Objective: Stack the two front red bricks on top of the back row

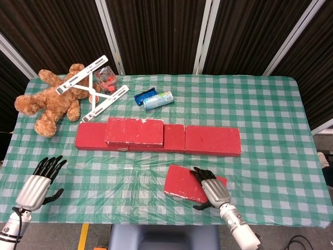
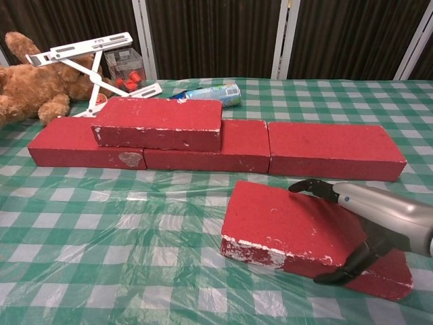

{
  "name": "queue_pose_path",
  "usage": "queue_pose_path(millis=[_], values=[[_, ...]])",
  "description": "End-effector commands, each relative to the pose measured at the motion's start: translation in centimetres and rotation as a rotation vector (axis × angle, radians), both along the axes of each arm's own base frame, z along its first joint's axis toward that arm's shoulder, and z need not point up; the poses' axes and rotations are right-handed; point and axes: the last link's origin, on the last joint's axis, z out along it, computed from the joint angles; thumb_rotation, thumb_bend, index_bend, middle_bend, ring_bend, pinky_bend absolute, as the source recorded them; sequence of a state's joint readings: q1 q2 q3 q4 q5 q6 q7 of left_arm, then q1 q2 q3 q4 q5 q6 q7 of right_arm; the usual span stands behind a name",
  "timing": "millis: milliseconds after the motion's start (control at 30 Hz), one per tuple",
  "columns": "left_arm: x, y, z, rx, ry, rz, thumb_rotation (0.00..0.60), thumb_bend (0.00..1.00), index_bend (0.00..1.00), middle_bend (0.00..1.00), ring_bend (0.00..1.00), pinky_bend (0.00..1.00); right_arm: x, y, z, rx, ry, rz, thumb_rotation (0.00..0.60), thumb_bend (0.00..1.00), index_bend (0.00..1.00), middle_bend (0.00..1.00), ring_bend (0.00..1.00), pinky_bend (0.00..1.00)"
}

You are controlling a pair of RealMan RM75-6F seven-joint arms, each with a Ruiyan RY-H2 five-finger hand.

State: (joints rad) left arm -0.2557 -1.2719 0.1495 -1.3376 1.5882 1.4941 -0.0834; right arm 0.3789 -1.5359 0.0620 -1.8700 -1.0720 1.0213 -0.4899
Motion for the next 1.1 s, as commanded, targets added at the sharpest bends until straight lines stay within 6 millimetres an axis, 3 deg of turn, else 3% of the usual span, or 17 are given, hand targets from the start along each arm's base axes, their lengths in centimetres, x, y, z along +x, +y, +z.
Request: queue_pose_path(millis=[33, 300, 400, 467, 567, 800, 900, 1100], values=[[-0.2, 0.1, 0.0, -0.003, 0.002, 0.011, 0.6, 0.29, 0.0, 0.0, 0.0, 0.03, -0.2, -0.6, -0.5, -0.011, 0.023, -0.012, 0.6, 0.05, 0.0, 0.0, 0.0, 0.0], [0.0, 0.1, -0.1, -0.01, 0.001, 0.007, 0.6, 0.29, 0.0, 0.0, 0.0, 0.03, -0.7, -1.0, -1.2, -0.003, 0.068, -0.019, 0.6, 0.05, 0.0, 0.0, 0.0, 0.03], [0.0, 0.1, -0.2, -0.016, 0.003, 0.008, 0.6, 0.29, 0.0, 0.0, 0.0, 0.03, -0.7, -1.1, -1.1, -0.021, 0.09, -0.007, 0.6, 0.05, 0.04, 0.04, 0.01, 0.22], [-0.1, 0.1, -0.2, -0.016, 0.004, 0.012, 0.6, 0.29, 0.0, 0.0, 0.0, 0.03, -0.7, -1.1, -1.0, -0.03, 0.102, -0.001, 0.6, 0.05, 0.16, 0.14, 0.1, 0.37], [-0.1, 0.2, -0.2, -0.015, 0.005, 0.013, 0.6, 0.29, 0.0, 0.0, 0.0, 0.03, -0.8, -1.3, -0.9, -0.05, 0.119, 0.006, 0.6, 0.06, 0.31, 0.24, 0.24, 0.5], [-0.1, 0.1, -0.2, -0.015, 0.007, 0.012, 0.6, 0.29, 0.0, 0.0, 0.0, 0.03, -0.9, -1.6, -0.2, -0.089, 0.115, 0.002, 0.6, 0.09, 0.43, 0.32, 0.36, 0.58], [0.0, 0.0, -0.2, -0.011, 0.011, 0.007, 0.6, 0.29, 0.0, 0.0, 0.0, 0.03, -0.4, -2.1, 1.2, -0.135, 0.086, 0.025, 0.6, 0.1, 0.45, 0.33, 0.36, 0.58], [0.2, -0.3, -0.4, -0.006, 0.029, -0.001, 0.6, 0.29, 0.0, 0.0, 0.0, 0.03, 0.6, -4.1, 5.6, -0.217, 0.024, 0.1, 0.6, 0.1, 0.46, 0.34, 0.37, 0.58]])
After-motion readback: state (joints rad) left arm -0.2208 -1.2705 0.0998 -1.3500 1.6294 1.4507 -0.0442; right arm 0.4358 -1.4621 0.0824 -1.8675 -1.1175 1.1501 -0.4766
